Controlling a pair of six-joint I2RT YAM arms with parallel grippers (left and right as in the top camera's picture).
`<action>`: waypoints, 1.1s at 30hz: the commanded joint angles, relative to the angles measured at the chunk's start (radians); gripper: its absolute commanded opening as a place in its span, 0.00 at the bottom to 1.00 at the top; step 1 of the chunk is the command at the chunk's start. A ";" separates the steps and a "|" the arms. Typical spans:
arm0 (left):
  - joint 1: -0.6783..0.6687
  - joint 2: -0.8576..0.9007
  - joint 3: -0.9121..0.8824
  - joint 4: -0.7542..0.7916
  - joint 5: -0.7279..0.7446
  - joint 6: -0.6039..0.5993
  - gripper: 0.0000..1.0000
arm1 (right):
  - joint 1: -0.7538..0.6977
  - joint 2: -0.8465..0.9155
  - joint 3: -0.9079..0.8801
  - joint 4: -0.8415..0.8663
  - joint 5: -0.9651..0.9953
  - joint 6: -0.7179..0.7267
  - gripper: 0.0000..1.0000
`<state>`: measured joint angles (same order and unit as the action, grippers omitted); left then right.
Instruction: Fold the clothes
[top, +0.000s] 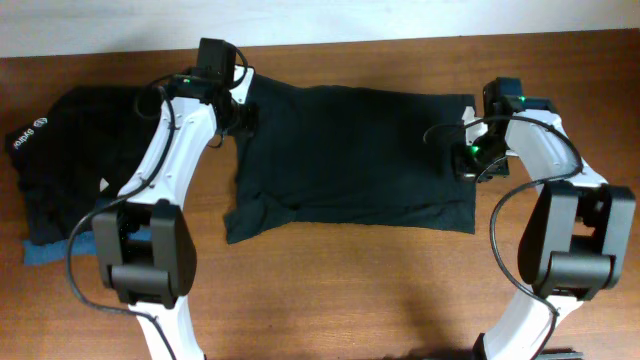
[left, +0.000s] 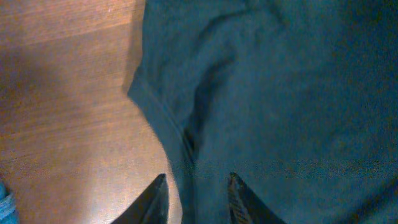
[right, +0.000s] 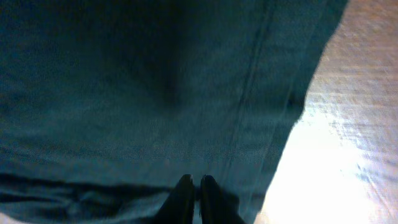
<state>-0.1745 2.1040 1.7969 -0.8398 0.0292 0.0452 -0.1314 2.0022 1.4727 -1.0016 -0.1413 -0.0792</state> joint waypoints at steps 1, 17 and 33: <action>0.001 0.066 -0.012 0.061 -0.008 -0.012 0.29 | -0.005 0.030 -0.009 0.013 -0.018 -0.011 0.09; 0.027 0.195 -0.012 0.242 -0.029 -0.012 0.25 | -0.005 0.071 -0.009 0.007 -0.012 -0.017 0.09; 0.040 0.272 -0.013 0.235 0.153 -0.007 0.23 | -0.005 0.071 -0.009 0.000 -0.012 -0.017 0.08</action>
<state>-0.1360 2.3360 1.7950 -0.5987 0.1356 0.0410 -0.1314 2.0659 1.4712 -0.9974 -0.1452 -0.0864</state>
